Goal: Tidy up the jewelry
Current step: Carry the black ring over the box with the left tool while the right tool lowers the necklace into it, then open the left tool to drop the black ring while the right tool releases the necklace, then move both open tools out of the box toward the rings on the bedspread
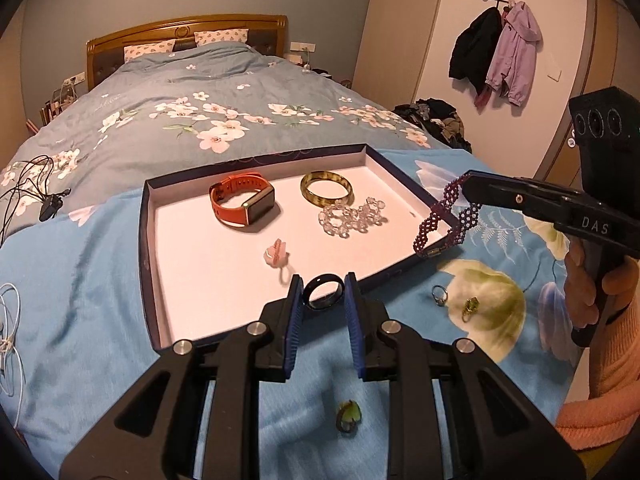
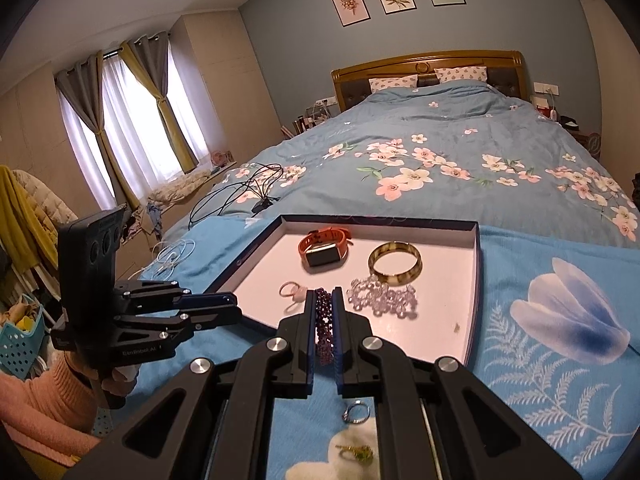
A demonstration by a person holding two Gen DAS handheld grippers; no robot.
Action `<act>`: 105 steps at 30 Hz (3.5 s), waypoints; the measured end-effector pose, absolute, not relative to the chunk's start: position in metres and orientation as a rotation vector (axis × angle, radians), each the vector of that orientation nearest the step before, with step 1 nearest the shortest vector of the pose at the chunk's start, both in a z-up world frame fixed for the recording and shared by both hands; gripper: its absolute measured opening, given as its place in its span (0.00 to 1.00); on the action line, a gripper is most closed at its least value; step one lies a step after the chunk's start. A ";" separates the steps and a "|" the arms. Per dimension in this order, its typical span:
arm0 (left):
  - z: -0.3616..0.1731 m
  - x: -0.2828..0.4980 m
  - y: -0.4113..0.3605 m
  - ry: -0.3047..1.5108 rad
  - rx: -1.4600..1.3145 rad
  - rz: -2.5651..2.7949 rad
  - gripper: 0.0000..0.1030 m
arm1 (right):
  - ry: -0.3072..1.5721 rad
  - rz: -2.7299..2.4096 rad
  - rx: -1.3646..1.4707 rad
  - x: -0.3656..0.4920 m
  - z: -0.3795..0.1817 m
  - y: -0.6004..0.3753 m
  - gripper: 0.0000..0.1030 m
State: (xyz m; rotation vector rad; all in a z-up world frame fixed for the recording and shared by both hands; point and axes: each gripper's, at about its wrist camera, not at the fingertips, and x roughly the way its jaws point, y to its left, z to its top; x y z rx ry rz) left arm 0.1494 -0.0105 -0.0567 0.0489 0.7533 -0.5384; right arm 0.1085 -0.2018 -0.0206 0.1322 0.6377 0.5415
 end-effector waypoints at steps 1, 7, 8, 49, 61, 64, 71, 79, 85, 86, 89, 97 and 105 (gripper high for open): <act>-0.057 0.151 -0.011 0.755 0.049 -0.538 0.20 | 0.638 0.538 0.131 0.111 -0.020 -0.201 0.06; -0.060 0.161 -0.017 0.761 0.059 -0.538 0.20 | 0.652 0.528 0.142 0.125 -0.022 -0.201 0.06; -0.060 0.163 -0.017 0.763 0.061 -0.536 0.20 | 0.654 0.527 0.143 0.126 -0.023 -0.202 0.06; -0.089 0.214 -0.028 0.856 0.056 -0.499 0.20 | 0.795 0.474 0.162 0.195 -0.062 -0.189 0.06; -0.094 0.230 -0.028 0.871 0.053 -0.455 0.20 | 0.824 0.415 0.165 0.202 -0.073 -0.197 0.10; -0.095 0.233 -0.027 0.872 0.050 -0.437 0.21 | 0.821 0.407 0.166 0.200 -0.072 -0.198 0.15; -0.081 0.217 -0.028 0.810 0.081 -0.426 0.32 | 0.781 0.392 0.144 0.188 -0.061 -0.200 0.37; -0.065 0.197 -0.024 0.758 0.080 -0.415 0.48 | 0.758 0.401 0.122 0.168 -0.054 -0.202 0.42; -0.051 0.176 -0.008 0.710 0.052 -0.398 0.61 | 0.724 0.413 0.108 0.147 -0.044 -0.203 0.48; -0.050 0.173 -0.005 0.707 0.045 -0.402 0.61 | 0.718 0.422 0.107 0.143 -0.043 -0.203 0.48; -0.047 0.160 0.005 0.694 0.031 -0.403 0.61 | 0.713 0.437 0.105 0.132 -0.041 -0.206 0.48; -0.054 0.119 0.008 0.697 0.083 -0.436 0.62 | 0.739 0.450 0.054 0.096 -0.050 -0.208 0.48; -0.072 0.088 -0.004 0.726 0.146 -0.476 0.71 | 0.809 0.399 0.027 0.065 -0.080 -0.210 0.48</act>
